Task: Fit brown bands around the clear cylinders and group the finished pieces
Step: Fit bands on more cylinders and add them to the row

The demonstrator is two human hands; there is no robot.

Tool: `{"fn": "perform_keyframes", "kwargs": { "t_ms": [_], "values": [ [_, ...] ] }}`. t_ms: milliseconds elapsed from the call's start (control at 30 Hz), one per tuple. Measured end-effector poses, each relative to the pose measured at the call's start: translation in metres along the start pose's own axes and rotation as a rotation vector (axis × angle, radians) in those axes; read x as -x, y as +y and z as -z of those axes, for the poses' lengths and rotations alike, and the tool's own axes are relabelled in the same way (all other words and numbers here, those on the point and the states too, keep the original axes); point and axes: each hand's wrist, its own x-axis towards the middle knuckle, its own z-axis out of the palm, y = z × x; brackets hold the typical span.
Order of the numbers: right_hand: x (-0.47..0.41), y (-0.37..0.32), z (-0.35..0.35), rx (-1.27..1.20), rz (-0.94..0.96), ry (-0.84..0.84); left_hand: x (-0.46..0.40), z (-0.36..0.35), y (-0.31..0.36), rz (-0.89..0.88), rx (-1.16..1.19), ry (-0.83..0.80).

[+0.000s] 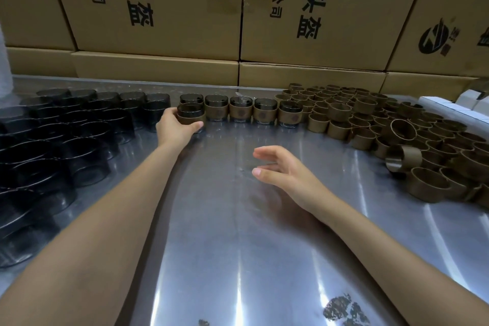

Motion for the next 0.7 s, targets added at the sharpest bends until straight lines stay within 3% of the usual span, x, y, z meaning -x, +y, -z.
{"fn": "perform_keyframes", "kwargs": {
  "t_ms": [500, 700],
  "values": [
    [0.0, 0.001, 0.0, -0.02, -0.014, -0.02, -0.007, -0.003, 0.002, -0.001, -0.088, -0.004],
    [0.001, 0.001, 0.001, -0.027, -0.02, -0.023, 0.002, 0.0, 0.002, -0.101, -0.093, 0.018]
  ]
}}
